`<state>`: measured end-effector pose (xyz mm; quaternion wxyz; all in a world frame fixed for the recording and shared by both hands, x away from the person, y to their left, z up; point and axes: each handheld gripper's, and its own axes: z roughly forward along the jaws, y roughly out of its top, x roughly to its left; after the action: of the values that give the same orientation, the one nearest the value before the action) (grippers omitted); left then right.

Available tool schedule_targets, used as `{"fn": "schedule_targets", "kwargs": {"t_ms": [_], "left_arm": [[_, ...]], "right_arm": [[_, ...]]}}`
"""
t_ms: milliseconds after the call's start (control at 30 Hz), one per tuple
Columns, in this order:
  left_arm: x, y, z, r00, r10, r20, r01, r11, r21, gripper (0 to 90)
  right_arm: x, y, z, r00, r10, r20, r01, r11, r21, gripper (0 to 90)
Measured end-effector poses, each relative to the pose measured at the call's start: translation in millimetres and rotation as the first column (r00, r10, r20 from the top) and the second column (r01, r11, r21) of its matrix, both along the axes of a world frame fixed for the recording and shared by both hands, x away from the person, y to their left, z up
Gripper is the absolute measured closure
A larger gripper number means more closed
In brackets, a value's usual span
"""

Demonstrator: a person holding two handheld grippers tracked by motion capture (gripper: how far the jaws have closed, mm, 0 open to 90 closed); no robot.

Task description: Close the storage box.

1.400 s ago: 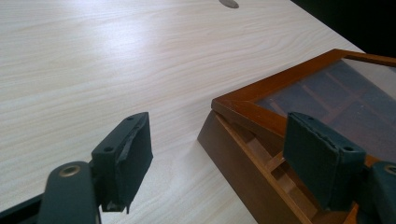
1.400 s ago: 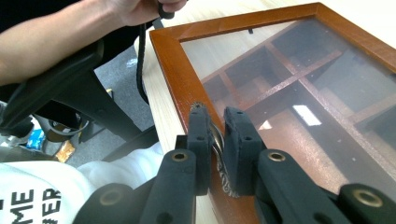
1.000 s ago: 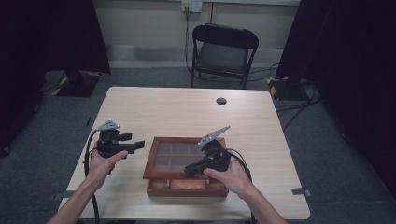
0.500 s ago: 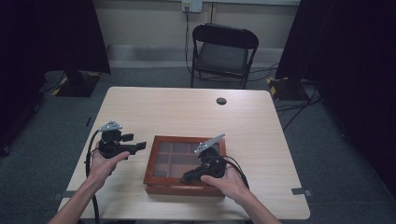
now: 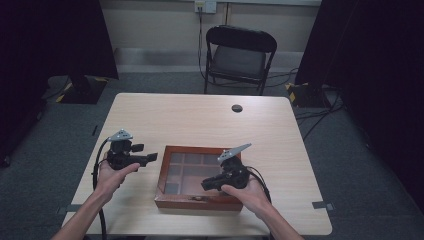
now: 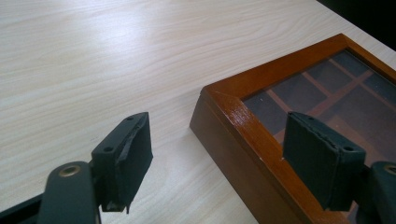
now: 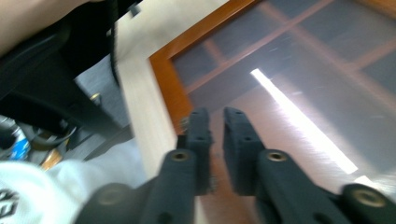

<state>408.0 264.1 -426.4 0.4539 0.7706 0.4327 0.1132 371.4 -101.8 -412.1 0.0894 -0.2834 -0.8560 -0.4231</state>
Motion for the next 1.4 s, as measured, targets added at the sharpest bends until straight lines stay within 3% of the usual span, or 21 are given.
{"fn": "schedule_targets", "kwargs": {"t_ms": [100, 167, 233, 267, 300, 400, 467, 567, 700, 833, 867, 900, 1067, 1133, 1167, 1233, 1300, 1400], "left_arm": [[0.9, -0.8, -0.5, 1.0000, -0.003, 0.001, 0.003, 0.9999, 0.015, 23.7], [0.1, -2.5, -0.5, 1.0000, -0.007, 0.001, 0.007, 0.9993, 0.038, 23.6], [-1.5, -4.8, -0.1, 0.9996, -0.026, 0.002, 0.026, 0.9989, 0.038, 23.6], [-1.5, -4.8, -0.1, 0.9996, -0.026, 0.002, 0.026, 0.9989, 0.038, 23.6], [-2.0, -6.8, 0.6, 0.9995, -0.030, 0.008, 0.030, 0.9987, 0.043, 23.6], [-1.2, -7.4, 0.5, 0.9996, -0.029, 0.000, 0.029, 0.9982, 0.053, 23.6], [-1.5, -7.4, 0.4, 0.9997, -0.025, -0.006, 0.025, 0.9983, 0.053, 23.7], [-0.7, -6.8, 1.0, 0.9999, -0.016, -0.003, 0.016, 0.9981, 0.060, 23.6], [0.1, -5.7, 4.0, 0.9998, -0.018, -0.004, 0.018, 0.9964, 0.082, 23.5], [1.5, 4.9, 3.2, 1.0000, 0.005, -0.004, -0.004, 0.9935, 0.114, 23.6], [2.0, 6.7, 2.1, 0.9999, 0.013, -0.005, -0.012, 0.9918, 0.128, 23.6], [2.9, 9.5, 0.3, 0.9998, 0.018, -0.011, -0.016, 0.9902, 0.139, 23.5], [6.4, 22.3, -14.6, 0.9974, 0.048, -0.053, -0.039, 0.9858, 0.164, 20.9], [7.4, 28.2, -21.7, 0.9954, 0.059, -0.075, -0.045, 0.9847, 0.168, 18.5], [7.9, 30.1, -25.1, 0.9938, 0.072, -0.085, -0.056, 0.9818, 0.182, 18.0], [8.4, 31.8, -32.3, 0.9891, 0.103, -0.105, -0.080, 0.9760, 0.202, 18.9], [8.7, 32.9, -40.2, 0.9833, 0.118, -0.138, -0.090, 0.9768, 0.194, 18.3], [8.5, 31.1, -49.7, 0.9770, 0.163, -0.137, -0.128, 0.9636, 0.235, 17.6]], "right_arm": [[5.5, -9.2, 6.1, 0.9984, -0.051, 0.026, 0.050, 0.998, 0.027, 68.2], [9.5, -16.7, 12.4, 0.9931, -0.107, 0.047, 0.106, 0.994, 0.022, 58.8], [13.3, -26.7, 17.9, 0.9850, -0.158, 0.068, 0.157, 0.987, 0.029, 54.2], [13.3, -26.7, 17.9, 0.9850, -0.158, 0.068, 0.157, 0.987, 0.029, 54.2], [17.0, -38.7, 20.7, 0.9763, -0.202, 0.077, 0.201, 0.979, 0.022, 48.2], [19.2, -55.5, 19.3, 0.9658, -0.246, 0.081, 0.246, 0.969, 0.015, 44.9], [19.5, -69.2, 16.8, 0.9528, -0.290, 0.088, 0.290, 0.957, 0.013, 40.2], [19.3, -90.2, 12.9, 0.9302, -0.358, 0.081, 0.359, 0.933, 0.008, 34.0], [19.3, -116.8, 8.0, 0.8929, -0.442, 0.083, 0.445, 0.896, -0.012, 26.2], [21.7, -140.1, 1.0, 0.8502, -0.518, 0.095, 0.523, 0.852, -0.033, 19.0], [23.4, -145.0, -1.2, 0.8300, -0.548, 0.101, 0.555, 0.831, -0.048, 17.6], [23.9, -147.4, -1.8, 0.8185, -0.565, 0.102, 0.572, 0.818, -0.057, 17.7], [27.2, -159.9, -12.6, 0.7937, -0.602, 0.087, 0.608, 0.789, -0.087, 15.5], [28.5, -164.4, -22.6, 0.7766, -0.625, 0.082, 0.630, 0.767, -0.121, 15.4], [29.0, -165.9, -26.4, 0.7716, -0.632, 0.075, 0.636, 0.761, -0.132, 15.4], [30.7, -169.2, -36.6, 0.7559, -0.651, 0.071, 0.652, 0.739, -0.170, 15.4], [34.5, -172.7, -45.2, 0.7588, -0.648, 0.062, 0.645, 0.735, -0.208, 15.9], [38.7, -174.3, -54.8, 0.7414, -0.665, 0.088, 0.663, 0.706, -0.249, 15.1]]}}
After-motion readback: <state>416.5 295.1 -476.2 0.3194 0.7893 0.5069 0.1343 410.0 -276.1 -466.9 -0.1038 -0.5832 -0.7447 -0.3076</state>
